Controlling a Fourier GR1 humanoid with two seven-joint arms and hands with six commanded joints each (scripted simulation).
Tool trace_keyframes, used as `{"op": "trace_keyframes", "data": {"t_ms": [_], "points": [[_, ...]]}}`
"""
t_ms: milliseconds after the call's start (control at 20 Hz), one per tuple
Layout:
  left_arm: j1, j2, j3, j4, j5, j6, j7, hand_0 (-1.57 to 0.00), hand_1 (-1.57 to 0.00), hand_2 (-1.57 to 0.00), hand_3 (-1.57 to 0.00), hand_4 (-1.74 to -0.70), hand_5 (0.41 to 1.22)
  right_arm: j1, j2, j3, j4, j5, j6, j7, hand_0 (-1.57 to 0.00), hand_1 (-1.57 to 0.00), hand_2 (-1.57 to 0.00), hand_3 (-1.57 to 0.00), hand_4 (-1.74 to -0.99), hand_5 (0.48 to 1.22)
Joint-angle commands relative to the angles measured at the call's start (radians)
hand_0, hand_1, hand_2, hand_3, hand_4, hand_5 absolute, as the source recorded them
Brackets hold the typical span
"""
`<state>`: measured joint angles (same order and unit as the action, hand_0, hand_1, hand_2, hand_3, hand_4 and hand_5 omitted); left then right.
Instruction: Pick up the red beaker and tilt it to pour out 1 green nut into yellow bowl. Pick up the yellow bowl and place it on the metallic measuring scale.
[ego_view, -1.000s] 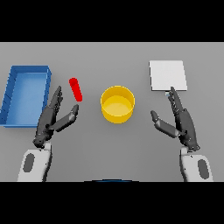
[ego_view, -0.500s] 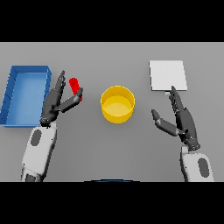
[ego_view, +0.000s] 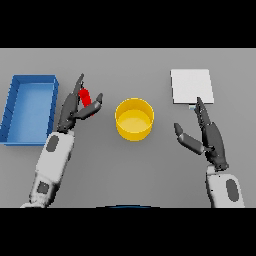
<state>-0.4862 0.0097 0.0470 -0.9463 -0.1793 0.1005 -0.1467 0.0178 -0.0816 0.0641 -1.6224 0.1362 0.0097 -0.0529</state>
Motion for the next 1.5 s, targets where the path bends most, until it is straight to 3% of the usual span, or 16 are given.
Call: {"op": "trace_keyframes", "data": {"t_ms": [0,100,200,250,350,450,550,600,800,1050,1250,1450], "points": [[-0.019,-0.006,0.008,0.027,-0.001,0.014,-0.01,0.0,0.0,0.0,0.0,-1.31,0.697,0.0,0.001,0.0,0.003,-0.002,0.002,-0.005,0.0,0.0,0.0,0.0,-1.3,0.647],[-0.029,-0.017,0.023,0.069,0.004,0.029,-0.047,0.0,-0.01,-0.05,-0.03,-1.35,0.726,-0.001,-0.005,-0.011,-0.014,-0.016,0.001,0.008,0.0,0.0,0.0,0.0,-1.301,0.647],[-0.069,-0.027,0.046,0.104,0.023,0.035,-0.05,-0.34,-0.31,-0.32,-0.24,-1.39,0.765,0.003,0.004,-0.001,-0.014,-0.004,-0.004,0.022,0.0,0.0,0.0,0.0,-1.294,0.645],[-0.077,-0.032,0.063,0.125,0.035,0.042,-0.069,-0.58,-0.56,-0.55,-0.42,-1.42,0.786,0.012,0.012,0.007,-0.014,0.004,-0.009,0.014,0.0,0.0,0.0,0.0,-1.292,0.645],[-0.084,-0.046,0.071,0.135,0.043,0.052,-0.098,-0.94,-0.92,-0.92,-0.83,-1.42,0.943,0.012,0.006,0.003,-0.022,-0.002,-0.005,0.021,0.0,0.0,0.0,0.0,-1.29,0.646],[-0.09,-0.05,0.077,0.154,0.039,0.074,-0.109,-1.17,-1.16,-1.15,-1.08,-1.53,1.043,0.011,-0.008,-0.011,-0.022,-0.016,0.002,0.024,0.0,0.0,0.0,0.0,-1.291,0.649],[-0.102,-0.042,0.063,0.164,0.039,0.074,-0.126,-1.31,-1.3,-1.3,-1.15,-1.6,1.107,0.014,0.011,0.004,-0.019,-0.001,-0.007,0.013,0.0,0.0,0.0,0.0,-1.29,0.651],[-0.104,-0.035,0.063,0.164,0.047,0.064,-0.119,-1.36,-1.36,-1.36,-1.18,-1.62,1.13,0.003,0.002,-0.007,0.0,-0.005,-0.006,0.021,0.0,0.0,0.0,0.0,-1.29,0.649],[-0.083,-0.035,0.019,0.126,0.03,0.068,-0.113,-1.49,-1.48,-1.48,-1.41,-1.53,1.184,0.012,0.002,-0.001,0.002,0.003,-0.004,-0.013,0.0,0.0,0.0,0.0,-1.287,0.65],[-0.094,-0.037,0.019,0.062,0.013,0.071,-0.081,-1.54,-1.54,-1.54,-1.52,-1.5,1.209,0.007,0.009,0.001,-0.008,-0.001,-0.007,-0.001,0.0,0.0,0.0,0.0,-1.294,0.659],[-0.095,-0.001,-0.024,-0.059,-0.044,0.054,-0.003,-1.56,-1.56,-1.56,-1.55,-1.5,1.216,0.013,0.012,0.016,-0.017,0.019,-0.01,0.003,0.0,0.0,0.0,0.0,-1.289,0.664],[-0.09,0.048,-0.101,-0.145,-0.147,0.031,0.106,-1.57,-1.57,-1.56,-1.56,-1.62,1.17,0.016,0.011,0.023,-0.005,0.028,-0.005,-0.021,0.0,0.0,0.0,0.0,-1.277,0.667]]}}
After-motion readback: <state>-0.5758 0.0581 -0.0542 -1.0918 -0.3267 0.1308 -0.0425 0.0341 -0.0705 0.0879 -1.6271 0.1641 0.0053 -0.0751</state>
